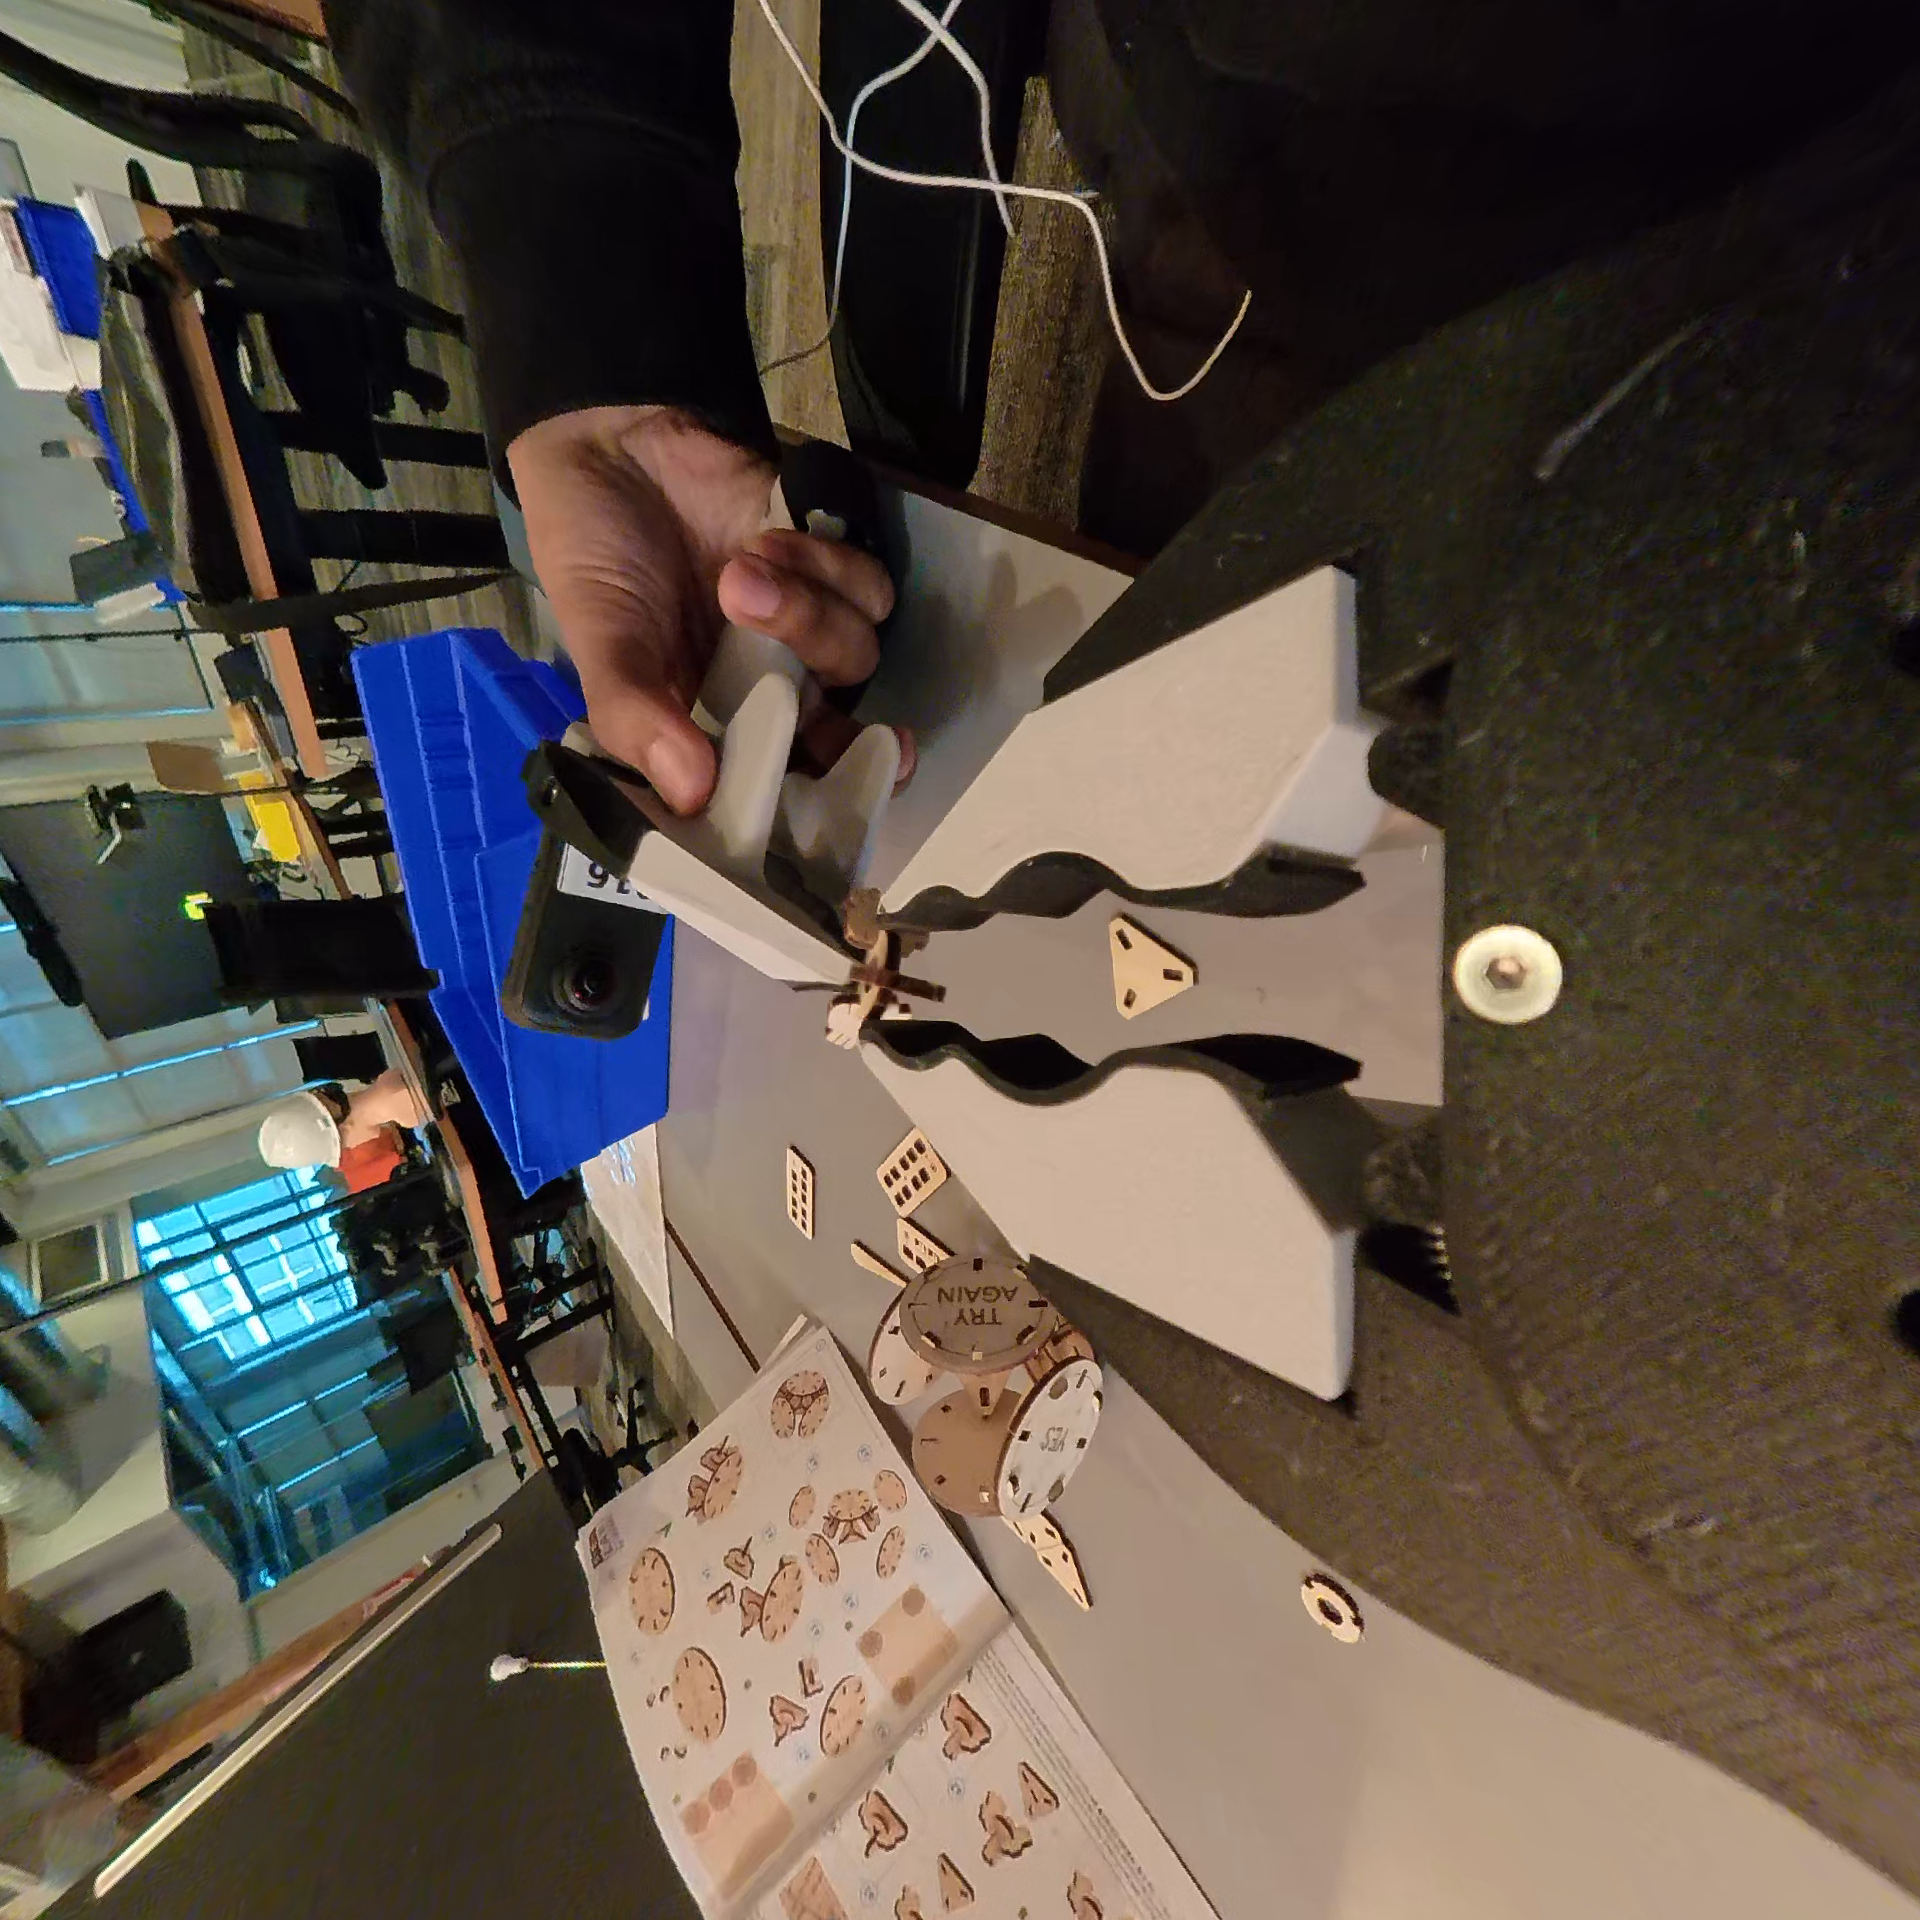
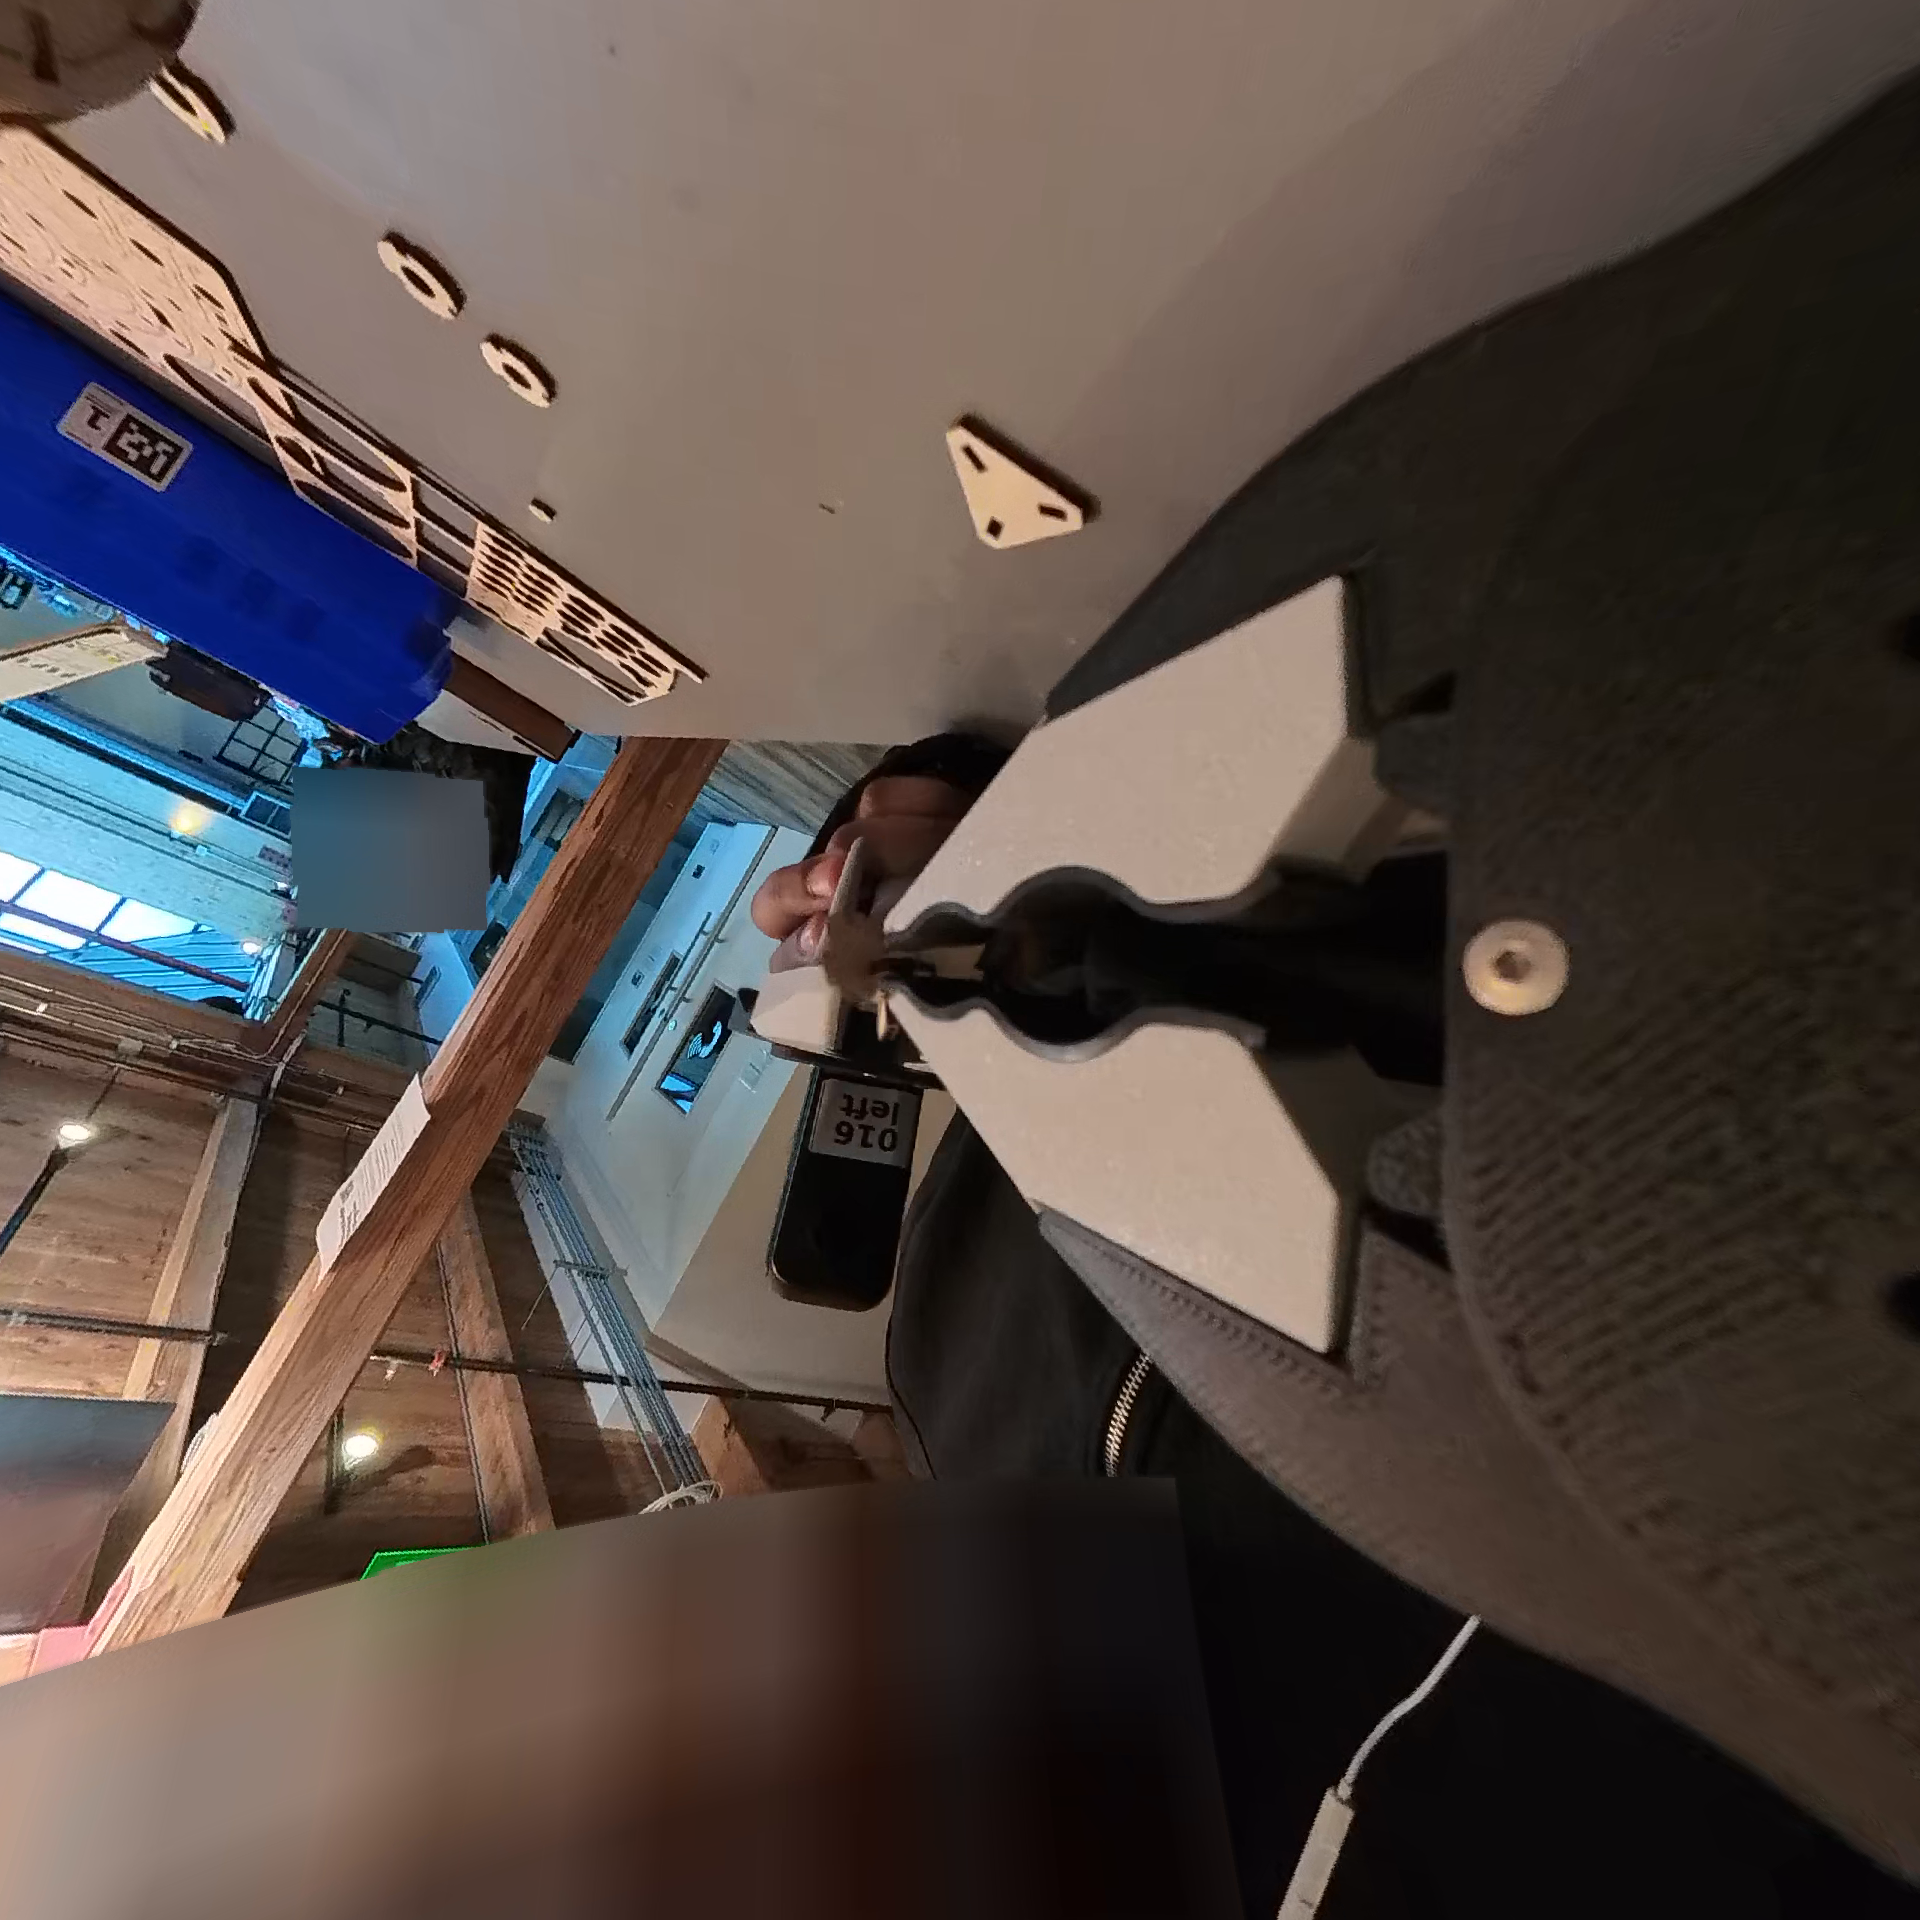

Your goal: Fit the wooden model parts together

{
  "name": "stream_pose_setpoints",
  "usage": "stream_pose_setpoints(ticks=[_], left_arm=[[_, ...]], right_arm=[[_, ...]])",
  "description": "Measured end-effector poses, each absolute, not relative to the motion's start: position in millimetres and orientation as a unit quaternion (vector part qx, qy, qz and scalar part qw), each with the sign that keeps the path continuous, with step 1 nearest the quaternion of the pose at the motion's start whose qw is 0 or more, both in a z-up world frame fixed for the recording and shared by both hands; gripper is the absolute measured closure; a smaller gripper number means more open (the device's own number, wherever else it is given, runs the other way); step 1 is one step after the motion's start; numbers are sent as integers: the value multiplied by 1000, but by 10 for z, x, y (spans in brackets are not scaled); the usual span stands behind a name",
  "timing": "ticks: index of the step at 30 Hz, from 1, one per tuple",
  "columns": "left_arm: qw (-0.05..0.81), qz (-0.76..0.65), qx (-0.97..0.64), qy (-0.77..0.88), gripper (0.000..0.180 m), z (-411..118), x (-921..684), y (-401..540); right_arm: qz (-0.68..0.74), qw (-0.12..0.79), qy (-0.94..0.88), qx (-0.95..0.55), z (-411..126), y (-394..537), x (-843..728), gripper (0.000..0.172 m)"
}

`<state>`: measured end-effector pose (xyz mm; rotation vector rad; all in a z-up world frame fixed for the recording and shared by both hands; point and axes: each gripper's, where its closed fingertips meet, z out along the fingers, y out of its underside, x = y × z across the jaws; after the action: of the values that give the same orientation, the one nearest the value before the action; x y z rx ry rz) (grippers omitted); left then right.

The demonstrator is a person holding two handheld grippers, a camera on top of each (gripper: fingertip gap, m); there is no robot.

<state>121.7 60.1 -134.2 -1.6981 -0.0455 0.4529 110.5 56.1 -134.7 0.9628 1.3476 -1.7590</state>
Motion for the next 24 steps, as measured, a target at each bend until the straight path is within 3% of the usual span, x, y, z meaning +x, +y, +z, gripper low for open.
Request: stream_pose_setpoints(ticks=[7, 9, 12, 19, 24], left_arm=[[638, 183, -747, -36, 161, -1347, 1170, 591], [630, 171, -756, -40, 155, -1378, 1163, 581], [629, 160, -759, -54, 162, -1388, 1142, 539], [613, 132, -771, -116, 159, -1476, 964, 254], [576, 46, -792, -200, 158, -1776, 874, 56]], right_arm=[[-674, 411, 489, 372, -1307, 585, 1075, 172], [-672, 390, 502, 380, -1347, 601, 1047, 172], [-662, 364, 527, 390, -1405, 621, 1036, 172], [-630, 282, 590, 418, -1561, 730, 963, 172], [-610, 221, 636, 418, -1621, 741, 930, 168]])
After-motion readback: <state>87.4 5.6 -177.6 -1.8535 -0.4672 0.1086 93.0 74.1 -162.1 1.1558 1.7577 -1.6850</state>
